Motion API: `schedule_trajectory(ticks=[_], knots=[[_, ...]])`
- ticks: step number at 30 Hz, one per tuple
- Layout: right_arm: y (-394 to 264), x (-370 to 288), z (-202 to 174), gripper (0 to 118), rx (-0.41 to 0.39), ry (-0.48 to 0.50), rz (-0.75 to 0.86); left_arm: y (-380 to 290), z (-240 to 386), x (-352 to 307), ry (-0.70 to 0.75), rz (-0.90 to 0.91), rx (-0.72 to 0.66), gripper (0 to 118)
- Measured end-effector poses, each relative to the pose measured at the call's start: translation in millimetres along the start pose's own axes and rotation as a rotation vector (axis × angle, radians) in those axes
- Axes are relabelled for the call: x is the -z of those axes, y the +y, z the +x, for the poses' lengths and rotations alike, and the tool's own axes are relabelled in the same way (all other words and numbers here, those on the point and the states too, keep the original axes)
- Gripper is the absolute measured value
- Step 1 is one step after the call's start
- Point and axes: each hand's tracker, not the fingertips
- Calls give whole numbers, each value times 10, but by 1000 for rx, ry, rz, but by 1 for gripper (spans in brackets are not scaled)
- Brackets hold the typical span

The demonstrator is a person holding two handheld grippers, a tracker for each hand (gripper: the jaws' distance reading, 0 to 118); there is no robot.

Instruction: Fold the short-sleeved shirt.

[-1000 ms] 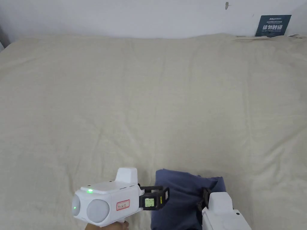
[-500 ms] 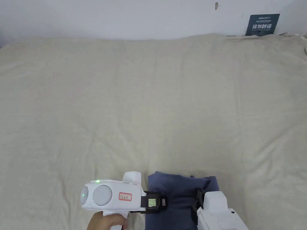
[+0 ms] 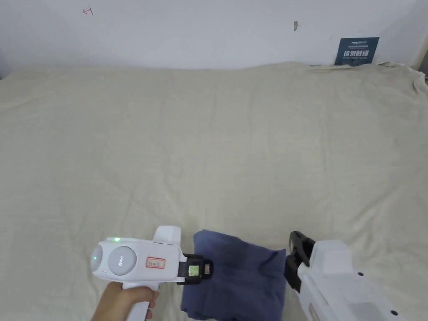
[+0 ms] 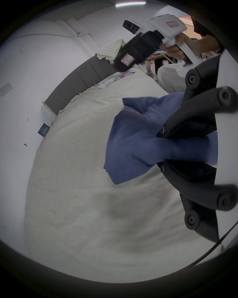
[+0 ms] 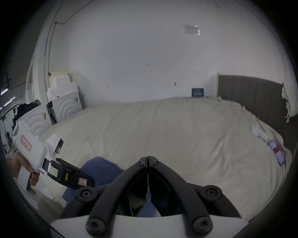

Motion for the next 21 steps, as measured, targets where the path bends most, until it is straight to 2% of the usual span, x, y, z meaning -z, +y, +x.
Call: schedule_trajectory(ticks=[5,11,17,21], knots=[[237,-89,-7,0,-31,-10,52,218,-409,-551,108,55,28,19],[371,-88,-125,0,-44,-17,70,361,-1175,-1247,225,132,-66,19],[473,-19,-267,0,-61,-20,74,418,-1846,-1894,361,148,-96,19],[521,64,-358,0,-73,-28,76,370,-2273,-2239,458,183,-182,19]])
